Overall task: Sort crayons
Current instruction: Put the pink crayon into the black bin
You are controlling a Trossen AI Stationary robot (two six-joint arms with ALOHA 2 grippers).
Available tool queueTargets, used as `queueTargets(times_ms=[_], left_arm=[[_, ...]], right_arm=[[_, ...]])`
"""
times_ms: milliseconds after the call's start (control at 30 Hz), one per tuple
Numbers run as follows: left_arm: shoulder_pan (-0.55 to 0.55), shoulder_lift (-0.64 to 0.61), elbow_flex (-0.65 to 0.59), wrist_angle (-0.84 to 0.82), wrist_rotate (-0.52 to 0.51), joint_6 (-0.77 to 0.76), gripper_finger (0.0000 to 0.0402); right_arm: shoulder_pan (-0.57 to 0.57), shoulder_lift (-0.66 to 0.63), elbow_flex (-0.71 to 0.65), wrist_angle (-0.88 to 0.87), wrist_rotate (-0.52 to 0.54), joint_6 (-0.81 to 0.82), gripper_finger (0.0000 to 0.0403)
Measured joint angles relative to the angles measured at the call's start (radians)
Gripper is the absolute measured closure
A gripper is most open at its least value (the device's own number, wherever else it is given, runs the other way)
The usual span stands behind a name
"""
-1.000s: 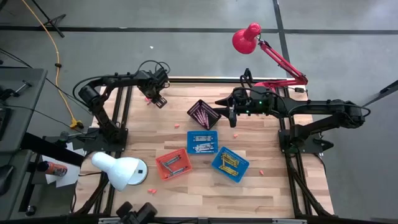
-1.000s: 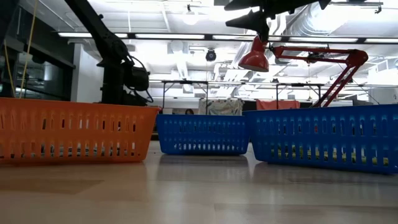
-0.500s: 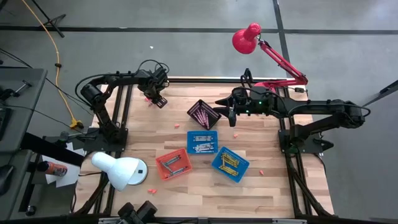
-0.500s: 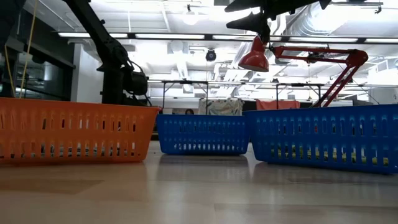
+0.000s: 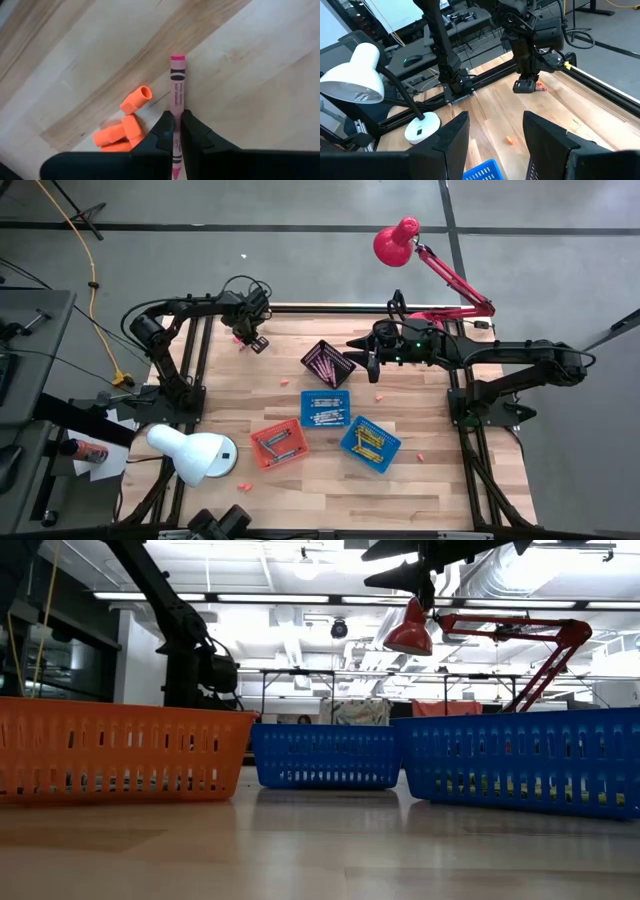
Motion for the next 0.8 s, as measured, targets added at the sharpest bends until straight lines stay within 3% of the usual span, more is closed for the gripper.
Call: queueTargets(times_ms=[200, 400, 567, 800], left_arm=[[-0.012, -0.055, -0.012, -0.055, 0.066, -0.026, 0.0400], [-0.061, -0.216, -0.007, 0.004, 0.103, -0.075, 0.0401], [-0.159, -0.407, -0.022, 0.184, 0.184, -0.199, 0.0401], [-0.395, -0.673, -0.189, 0.640, 0.194, -0.345, 0.0401]], right_arm=[[0.000, 0.000, 0.000, 0.000, 0.000, -0.002, 0.0222], [0.000, 0.000, 0.000, 0.000, 0.000, -0.004, 0.0222], [0.000, 0.000, 0.000, -0.001, 0.001, -0.004, 0.0222], [0.000, 0.000, 0.000, -0.001, 0.000, -0.004, 0.0222]])
